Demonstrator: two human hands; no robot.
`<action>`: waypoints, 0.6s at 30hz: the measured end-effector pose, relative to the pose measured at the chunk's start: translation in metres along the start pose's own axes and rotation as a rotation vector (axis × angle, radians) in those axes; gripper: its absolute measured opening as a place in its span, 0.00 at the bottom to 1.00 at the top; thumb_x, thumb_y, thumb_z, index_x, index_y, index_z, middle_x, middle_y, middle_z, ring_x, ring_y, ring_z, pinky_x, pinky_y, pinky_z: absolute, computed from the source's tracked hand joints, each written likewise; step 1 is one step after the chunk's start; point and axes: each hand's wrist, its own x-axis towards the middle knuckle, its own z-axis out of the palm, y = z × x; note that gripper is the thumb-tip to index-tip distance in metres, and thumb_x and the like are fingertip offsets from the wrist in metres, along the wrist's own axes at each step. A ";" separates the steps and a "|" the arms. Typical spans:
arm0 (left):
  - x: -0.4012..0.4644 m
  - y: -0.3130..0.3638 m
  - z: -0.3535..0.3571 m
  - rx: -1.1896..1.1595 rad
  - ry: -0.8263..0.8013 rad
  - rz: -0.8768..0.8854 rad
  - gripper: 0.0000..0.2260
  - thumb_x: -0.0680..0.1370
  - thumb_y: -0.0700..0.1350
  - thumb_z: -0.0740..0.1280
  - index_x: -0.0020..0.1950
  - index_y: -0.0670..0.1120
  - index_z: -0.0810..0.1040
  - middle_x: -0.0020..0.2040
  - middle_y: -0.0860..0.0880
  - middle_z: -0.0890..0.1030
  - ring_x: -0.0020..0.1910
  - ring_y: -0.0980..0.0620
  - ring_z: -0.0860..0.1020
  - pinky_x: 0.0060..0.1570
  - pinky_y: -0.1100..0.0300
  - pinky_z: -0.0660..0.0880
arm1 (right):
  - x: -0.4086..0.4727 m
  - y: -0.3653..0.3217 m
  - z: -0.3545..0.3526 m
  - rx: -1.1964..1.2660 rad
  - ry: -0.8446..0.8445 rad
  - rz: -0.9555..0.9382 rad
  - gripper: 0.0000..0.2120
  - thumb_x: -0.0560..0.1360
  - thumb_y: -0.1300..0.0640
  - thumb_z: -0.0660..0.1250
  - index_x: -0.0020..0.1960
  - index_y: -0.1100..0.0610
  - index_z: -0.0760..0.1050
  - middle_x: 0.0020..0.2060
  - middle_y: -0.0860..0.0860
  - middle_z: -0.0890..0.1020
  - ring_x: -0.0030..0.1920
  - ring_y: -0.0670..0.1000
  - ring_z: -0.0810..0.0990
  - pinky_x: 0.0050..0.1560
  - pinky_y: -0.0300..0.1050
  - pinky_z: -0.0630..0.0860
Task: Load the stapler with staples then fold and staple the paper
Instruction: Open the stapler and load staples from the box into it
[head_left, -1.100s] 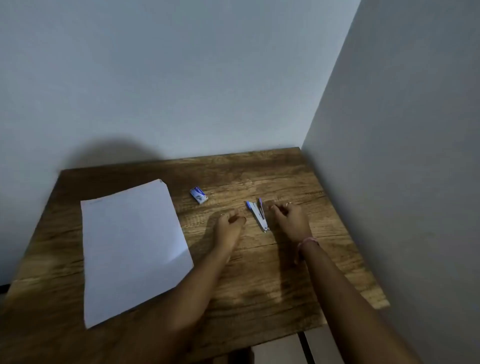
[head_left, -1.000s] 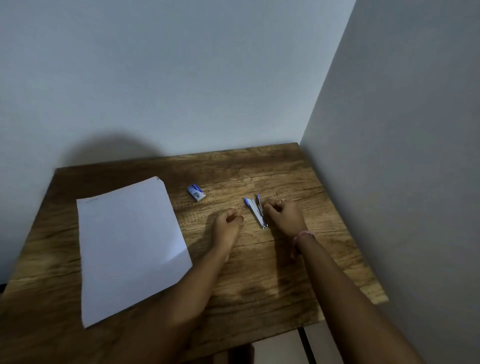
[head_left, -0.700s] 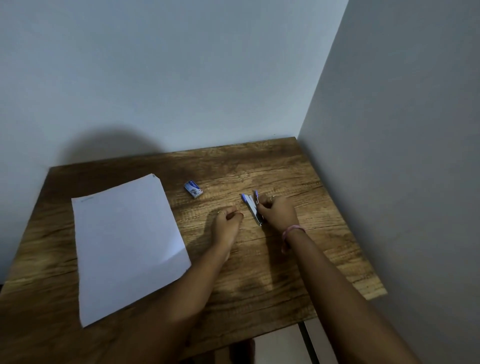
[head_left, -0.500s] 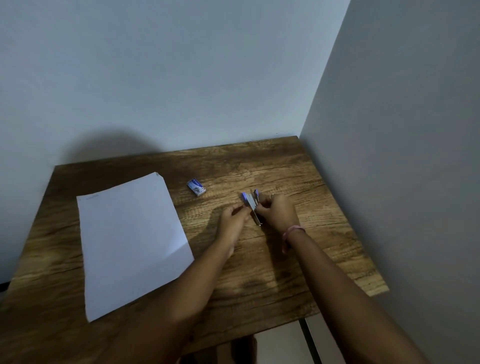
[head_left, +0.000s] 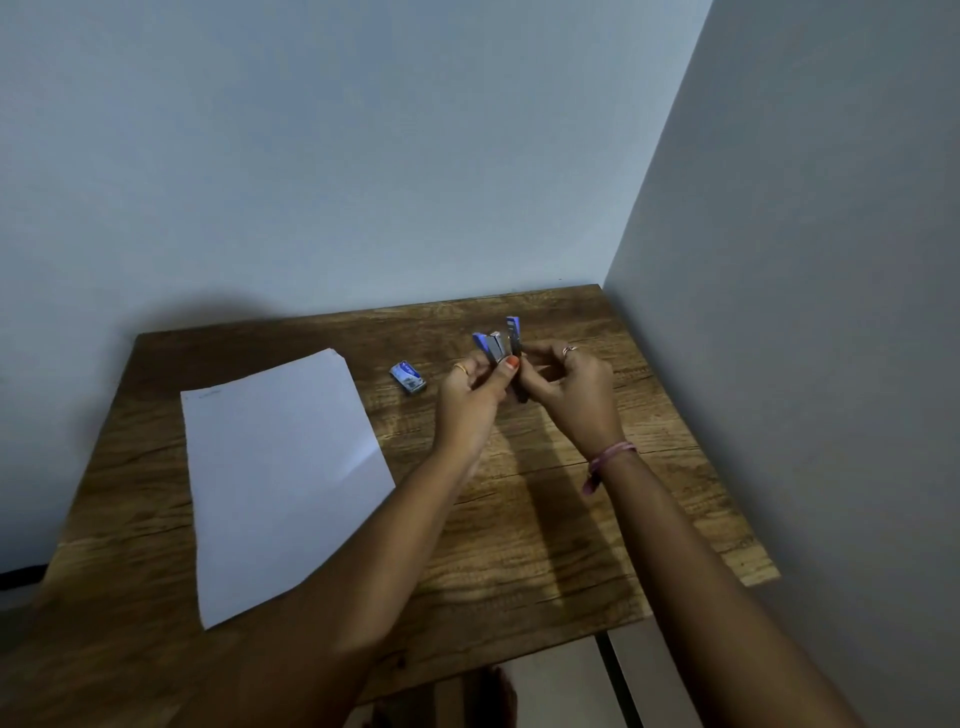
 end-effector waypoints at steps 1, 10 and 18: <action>0.000 0.001 -0.001 0.013 0.012 0.006 0.07 0.77 0.42 0.67 0.54 0.48 0.79 0.50 0.52 0.83 0.50 0.57 0.82 0.43 0.66 0.78 | 0.000 -0.001 0.002 0.026 -0.014 0.032 0.11 0.72 0.54 0.72 0.54 0.54 0.81 0.38 0.46 0.84 0.36 0.36 0.81 0.38 0.27 0.75; -0.003 0.009 -0.008 -0.536 0.070 -0.044 0.06 0.79 0.37 0.64 0.52 0.44 0.78 0.50 0.49 0.83 0.50 0.56 0.82 0.49 0.64 0.79 | -0.002 -0.003 0.012 0.833 0.134 0.558 0.04 0.74 0.64 0.67 0.48 0.62 0.75 0.38 0.61 0.83 0.36 0.52 0.84 0.37 0.42 0.82; -0.005 -0.002 -0.028 -0.849 0.131 -0.208 0.09 0.80 0.36 0.60 0.58 0.41 0.76 0.52 0.46 0.82 0.50 0.53 0.81 0.51 0.59 0.79 | -0.018 0.013 0.013 1.236 -0.167 0.873 0.07 0.75 0.68 0.64 0.50 0.61 0.77 0.44 0.60 0.85 0.43 0.52 0.86 0.41 0.42 0.82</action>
